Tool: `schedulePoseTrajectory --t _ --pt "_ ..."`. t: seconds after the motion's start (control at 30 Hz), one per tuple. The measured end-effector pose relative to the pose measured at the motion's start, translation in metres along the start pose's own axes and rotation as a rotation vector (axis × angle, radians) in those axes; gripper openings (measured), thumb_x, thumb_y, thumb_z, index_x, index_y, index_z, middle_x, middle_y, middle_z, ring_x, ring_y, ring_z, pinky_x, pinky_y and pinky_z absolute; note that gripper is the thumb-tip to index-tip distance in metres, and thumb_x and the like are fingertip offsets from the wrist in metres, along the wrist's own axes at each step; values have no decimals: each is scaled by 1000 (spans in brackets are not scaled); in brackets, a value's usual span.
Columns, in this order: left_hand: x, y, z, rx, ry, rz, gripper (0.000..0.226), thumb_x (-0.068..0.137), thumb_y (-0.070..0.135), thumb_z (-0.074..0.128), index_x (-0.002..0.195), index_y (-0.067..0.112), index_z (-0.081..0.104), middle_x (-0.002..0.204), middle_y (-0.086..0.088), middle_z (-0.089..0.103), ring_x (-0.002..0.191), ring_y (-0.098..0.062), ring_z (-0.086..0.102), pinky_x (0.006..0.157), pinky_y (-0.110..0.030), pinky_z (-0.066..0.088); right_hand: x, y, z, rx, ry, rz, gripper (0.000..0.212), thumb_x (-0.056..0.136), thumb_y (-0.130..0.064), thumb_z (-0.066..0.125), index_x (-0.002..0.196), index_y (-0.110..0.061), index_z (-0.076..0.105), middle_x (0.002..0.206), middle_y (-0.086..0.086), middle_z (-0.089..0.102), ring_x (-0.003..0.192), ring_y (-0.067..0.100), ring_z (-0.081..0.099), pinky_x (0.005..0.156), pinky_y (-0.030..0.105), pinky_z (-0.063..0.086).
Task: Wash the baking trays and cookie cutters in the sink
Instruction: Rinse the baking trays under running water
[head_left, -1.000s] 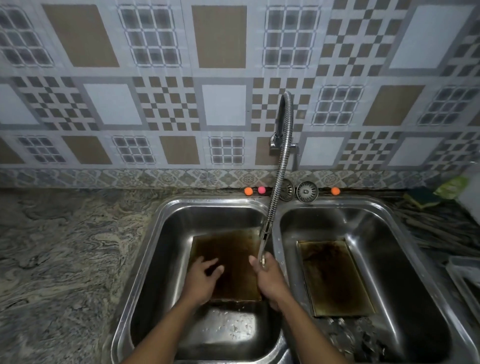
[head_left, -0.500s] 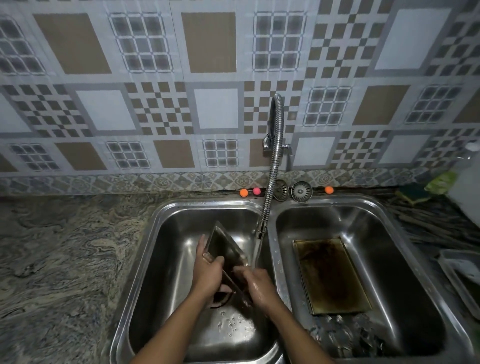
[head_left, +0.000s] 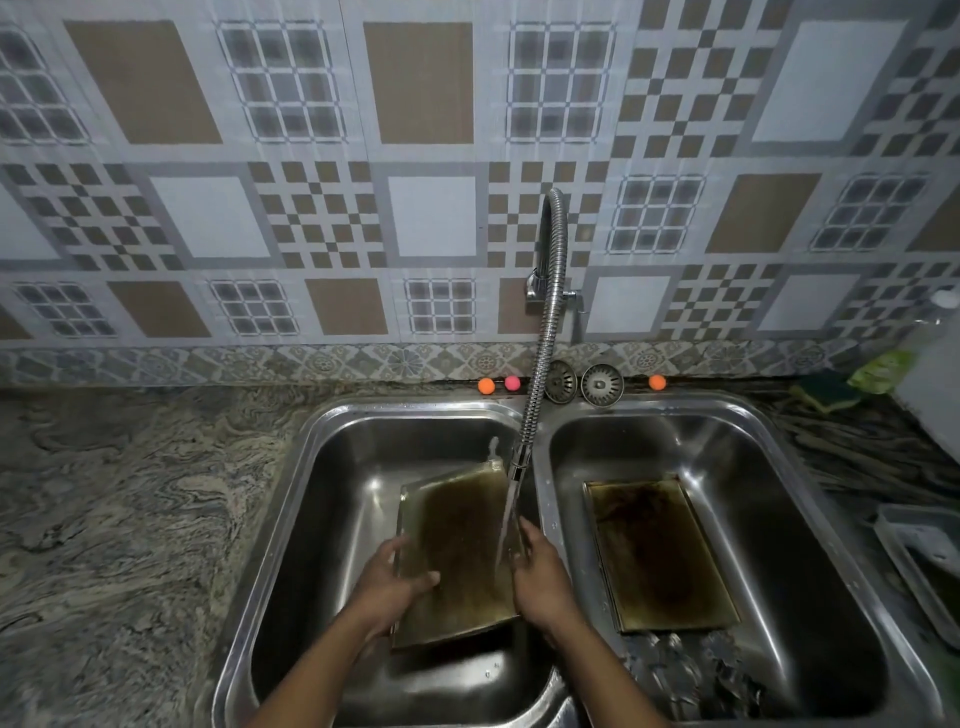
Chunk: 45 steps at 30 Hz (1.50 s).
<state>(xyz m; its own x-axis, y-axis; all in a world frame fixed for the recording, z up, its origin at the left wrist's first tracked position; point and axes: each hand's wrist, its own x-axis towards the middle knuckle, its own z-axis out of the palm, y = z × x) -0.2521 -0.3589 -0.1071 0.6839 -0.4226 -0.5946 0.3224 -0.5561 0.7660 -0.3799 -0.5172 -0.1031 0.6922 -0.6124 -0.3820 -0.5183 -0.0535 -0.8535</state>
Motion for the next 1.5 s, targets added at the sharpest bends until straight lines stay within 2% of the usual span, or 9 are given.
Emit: schedulePoseTrajectory --t 0.13,0.23,0.4,0.6,0.87,0.97,1.07,1.33,1.5 --pt "6 -1 25 -45 -119 -30 95 56 53 89 138 33 47 133 -4 57 111 -22 62 87 -33 55 1 -17 -3 -69 12 -77 45 97 -17 43 140 -32 43 117 -8 64 94 0 60 78 15 49" --pt "18 -1 48 -160 -171 -43 109 43 67 87 139 31 49 134 -3 60 115 -19 62 100 -36 51 0 -35 -10 47 19 -136 34 91 -19 51 121 -34 55 115 -7 66 102 7 63 92 32 53" --pt "21 11 74 -350 -404 -34 84 71 44 80 146 32 43 127 -3 67 116 -24 64 107 -47 44 0 -42 -20 126 43 -218 38 84 -21 59 103 -55 62 118 0 64 102 8 65 89 27 53" --pt "16 15 35 -134 20 104 115 44 45 96 144 21 46 130 -5 63 108 -16 64 96 -32 52 5 -24 -33 199 -106 -115 63 94 2 55 141 -35 37 106 -21 63 85 -8 67 68 18 55" --pt "3 5 -13 50 220 226 91 62 8 91 142 15 48 135 -10 57 117 -24 58 99 -33 48 23 -11 33 45 52 114 43 93 -31 60 132 -18 47 124 3 63 110 19 61 94 34 51" --pt "-6 7 -10 21 161 268 81 70 1 83 141 20 49 136 -7 56 106 -17 63 91 -30 54 12 -11 24 44 100 18 32 97 -12 51 128 -18 53 114 -5 64 101 13 60 81 20 49" --pt "-18 24 11 -2 50 311 73 77 -8 72 140 21 48 132 1 55 77 -1 67 63 -14 54 2 -4 -8 105 172 23 44 96 0 42 130 -25 54 119 -1 64 104 16 62 89 31 53" --pt "-30 68 127 -45 -151 332 57 76 -7 72 124 19 58 122 2 64 105 -15 65 92 -30 55 -40 23 -136 244 339 150 41 100 -15 46 136 -35 47 122 0 61 107 19 62 88 39 55" --pt "-29 96 227 -42 -238 195 48 80 -4 72 120 19 57 102 0 64 87 -13 62 55 -9 46 -52 31 -230 383 413 111 31 100 -8 45 106 -35 60 93 -1 70 84 14 66 61 28 53"
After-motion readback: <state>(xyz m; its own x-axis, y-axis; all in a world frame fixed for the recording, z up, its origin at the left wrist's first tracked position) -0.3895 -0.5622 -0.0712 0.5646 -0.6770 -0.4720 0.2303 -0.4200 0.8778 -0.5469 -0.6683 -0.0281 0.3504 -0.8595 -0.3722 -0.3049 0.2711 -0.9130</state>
